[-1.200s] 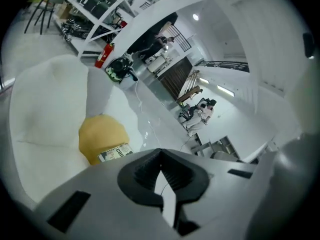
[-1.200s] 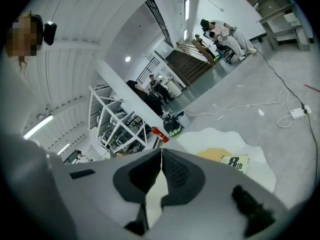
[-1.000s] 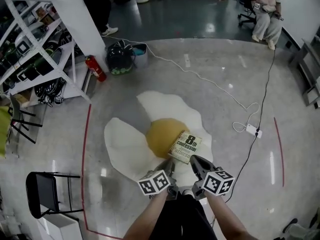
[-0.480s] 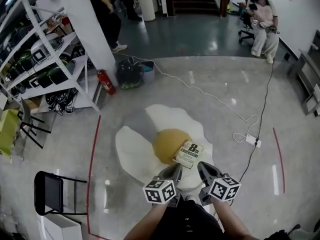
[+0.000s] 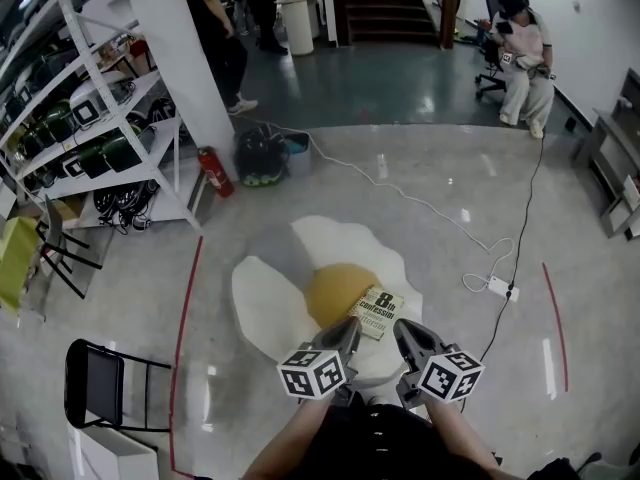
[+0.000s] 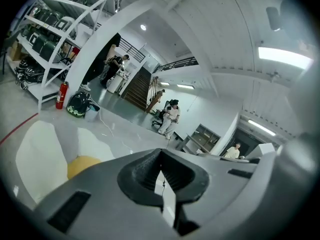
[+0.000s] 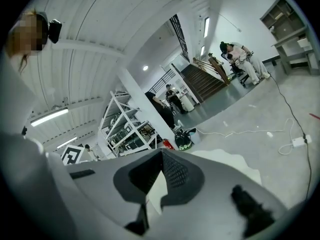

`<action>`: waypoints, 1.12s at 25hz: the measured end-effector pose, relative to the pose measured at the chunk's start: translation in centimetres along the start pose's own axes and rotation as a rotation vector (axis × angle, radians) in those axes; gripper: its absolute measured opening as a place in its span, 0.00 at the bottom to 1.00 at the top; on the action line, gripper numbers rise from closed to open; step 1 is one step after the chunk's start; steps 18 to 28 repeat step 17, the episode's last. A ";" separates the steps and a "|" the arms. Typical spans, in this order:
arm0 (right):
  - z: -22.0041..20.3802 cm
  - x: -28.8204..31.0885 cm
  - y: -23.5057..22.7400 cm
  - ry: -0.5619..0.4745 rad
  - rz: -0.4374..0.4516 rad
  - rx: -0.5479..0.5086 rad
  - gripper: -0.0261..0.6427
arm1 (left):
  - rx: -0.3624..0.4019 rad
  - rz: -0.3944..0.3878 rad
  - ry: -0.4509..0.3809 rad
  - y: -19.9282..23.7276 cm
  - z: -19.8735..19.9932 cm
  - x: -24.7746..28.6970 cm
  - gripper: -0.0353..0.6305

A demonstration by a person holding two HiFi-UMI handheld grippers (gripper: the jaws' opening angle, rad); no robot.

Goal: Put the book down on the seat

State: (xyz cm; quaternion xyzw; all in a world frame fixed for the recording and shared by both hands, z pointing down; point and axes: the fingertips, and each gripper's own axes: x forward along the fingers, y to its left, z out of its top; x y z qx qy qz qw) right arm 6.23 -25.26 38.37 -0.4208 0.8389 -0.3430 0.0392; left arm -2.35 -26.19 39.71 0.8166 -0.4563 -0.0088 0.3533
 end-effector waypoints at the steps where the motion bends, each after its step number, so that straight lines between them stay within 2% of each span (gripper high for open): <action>1: 0.0 0.0 0.1 0.002 0.004 -0.001 0.06 | 0.002 0.001 0.006 0.0 -0.2 0.0 0.07; 17: -1.6 -0.5 0.3 0.043 0.012 0.011 0.06 | -0.067 0.029 0.024 1.4 -1.7 -0.5 0.07; 28: -1.6 -0.5 0.3 0.043 0.012 0.011 0.06 | -0.067 0.029 0.024 1.4 -1.7 -0.5 0.07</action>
